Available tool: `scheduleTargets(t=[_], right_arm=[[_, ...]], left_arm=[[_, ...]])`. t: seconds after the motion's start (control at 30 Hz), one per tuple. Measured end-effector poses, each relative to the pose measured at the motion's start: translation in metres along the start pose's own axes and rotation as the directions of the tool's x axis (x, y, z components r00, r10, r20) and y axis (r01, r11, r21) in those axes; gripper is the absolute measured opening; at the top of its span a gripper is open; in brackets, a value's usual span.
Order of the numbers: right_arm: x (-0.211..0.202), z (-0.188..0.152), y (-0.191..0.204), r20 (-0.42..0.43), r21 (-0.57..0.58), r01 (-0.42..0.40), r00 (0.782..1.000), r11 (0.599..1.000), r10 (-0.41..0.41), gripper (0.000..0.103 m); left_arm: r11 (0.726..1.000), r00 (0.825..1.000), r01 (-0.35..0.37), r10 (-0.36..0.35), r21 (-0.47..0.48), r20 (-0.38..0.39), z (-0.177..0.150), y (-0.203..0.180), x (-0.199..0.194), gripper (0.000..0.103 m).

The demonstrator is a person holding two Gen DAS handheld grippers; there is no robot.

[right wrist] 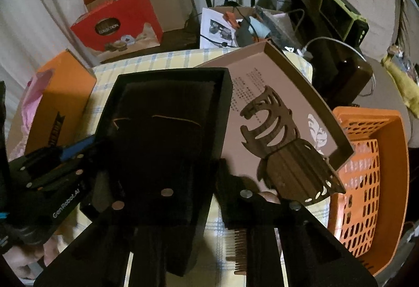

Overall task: Organize objects
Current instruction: 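Lift the black tray with both grippers toward the cardboard box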

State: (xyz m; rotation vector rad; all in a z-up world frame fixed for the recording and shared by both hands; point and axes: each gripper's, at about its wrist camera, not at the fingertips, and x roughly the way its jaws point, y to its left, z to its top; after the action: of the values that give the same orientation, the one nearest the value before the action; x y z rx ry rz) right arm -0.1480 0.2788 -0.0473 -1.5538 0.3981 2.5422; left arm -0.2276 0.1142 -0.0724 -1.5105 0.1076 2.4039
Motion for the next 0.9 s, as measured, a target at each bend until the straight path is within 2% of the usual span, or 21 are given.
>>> scheduleTargets(t=[0.13,0.17,0.23,0.47,0.57,0.8,0.9], right_arm=[[-0.004,0.0,-0.003,0.008,0.004,-0.001,1.0,1.0,0.001,0.015],[-0.005,0.0,-0.004,0.011,0.009,-0.003,1.0,1.0,0.003,0.018],[-0.005,0.002,-0.006,0.013,0.022,-0.013,1.0,1.0,0.013,0.019],[0.002,0.003,-0.004,-0.008,0.018,-0.035,0.999,0.999,0.036,0.019],[0.003,0.003,-0.004,-0.01,0.022,-0.035,0.999,0.999,0.036,0.021],[0.002,0.003,-0.009,-0.011,0.08,-0.088,0.996,0.993,0.089,0.021],[-0.007,0.003,-0.006,0.005,0.072,-0.09,0.996,0.993,0.09,0.021]], left_arm=[[0.999,1.0,0.024,-0.025,-0.039,0.0,0.001,0.009,-0.004,0.017],[0.998,0.999,0.042,-0.042,-0.056,0.001,0.003,0.014,-0.005,0.02],[0.996,0.998,0.056,-0.056,-0.071,-0.003,0.005,0.017,-0.005,0.033],[0.992,0.994,0.104,-0.107,-0.072,-0.038,0.005,0.014,0.005,0.032],[0.985,0.989,0.141,-0.146,-0.097,-0.037,0.005,0.016,0.005,0.026],[0.985,0.991,0.124,-0.13,-0.117,-0.04,0.005,0.019,0.003,0.022],[0.985,0.991,0.127,-0.13,-0.118,-0.018,0.004,0.019,-0.011,0.022]])
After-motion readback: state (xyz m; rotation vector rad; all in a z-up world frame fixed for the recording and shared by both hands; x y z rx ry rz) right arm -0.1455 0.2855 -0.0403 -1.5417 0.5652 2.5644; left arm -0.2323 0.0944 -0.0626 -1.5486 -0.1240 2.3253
